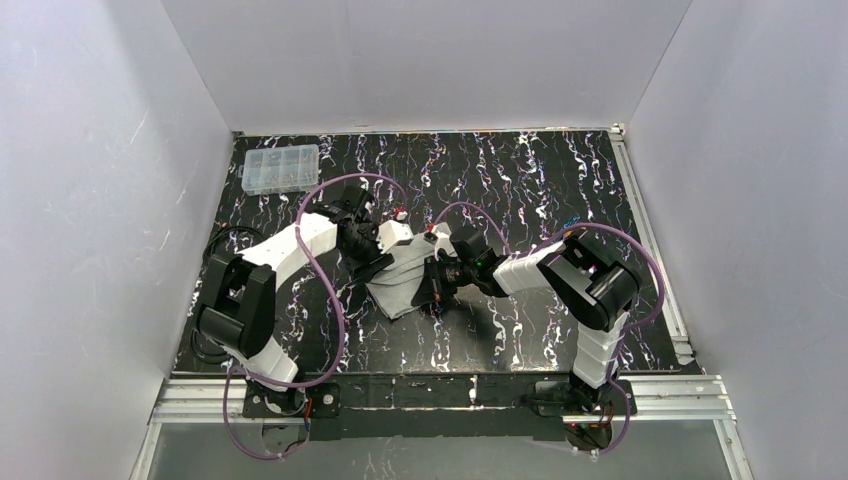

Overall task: Fold the napkin into a case and place the utensils inside
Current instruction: Smooth out the 2/3-rectangle-folded napkin at the center of the board.

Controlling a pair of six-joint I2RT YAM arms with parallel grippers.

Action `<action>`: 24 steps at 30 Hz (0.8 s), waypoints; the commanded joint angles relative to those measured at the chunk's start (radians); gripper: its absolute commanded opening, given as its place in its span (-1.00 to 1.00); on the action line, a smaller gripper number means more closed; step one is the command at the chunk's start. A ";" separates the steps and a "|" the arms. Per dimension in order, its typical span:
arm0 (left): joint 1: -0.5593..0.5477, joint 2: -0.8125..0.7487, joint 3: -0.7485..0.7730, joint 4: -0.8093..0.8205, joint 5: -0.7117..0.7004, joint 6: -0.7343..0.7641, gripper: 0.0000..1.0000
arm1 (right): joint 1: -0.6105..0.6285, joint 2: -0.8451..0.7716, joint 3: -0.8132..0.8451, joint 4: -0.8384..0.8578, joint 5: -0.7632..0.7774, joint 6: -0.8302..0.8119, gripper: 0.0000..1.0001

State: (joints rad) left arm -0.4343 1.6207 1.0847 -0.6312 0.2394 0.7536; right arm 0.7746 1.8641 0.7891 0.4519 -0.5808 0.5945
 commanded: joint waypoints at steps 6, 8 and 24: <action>-0.012 0.021 -0.007 0.024 0.011 -0.038 -0.21 | 0.009 -0.037 0.016 -0.028 -0.019 -0.022 -0.97; -0.017 0.025 -0.008 0.028 0.007 -0.038 -0.36 | 0.009 -0.040 0.025 -0.036 -0.023 -0.023 -0.97; -0.027 -0.004 -0.025 0.044 0.017 -0.048 -1.00 | -0.001 -0.032 0.078 0.161 -0.106 0.261 -0.97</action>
State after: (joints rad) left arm -0.4553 1.6482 1.0729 -0.5816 0.2394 0.7063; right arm 0.7746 1.8275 0.8597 0.4492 -0.6350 0.7059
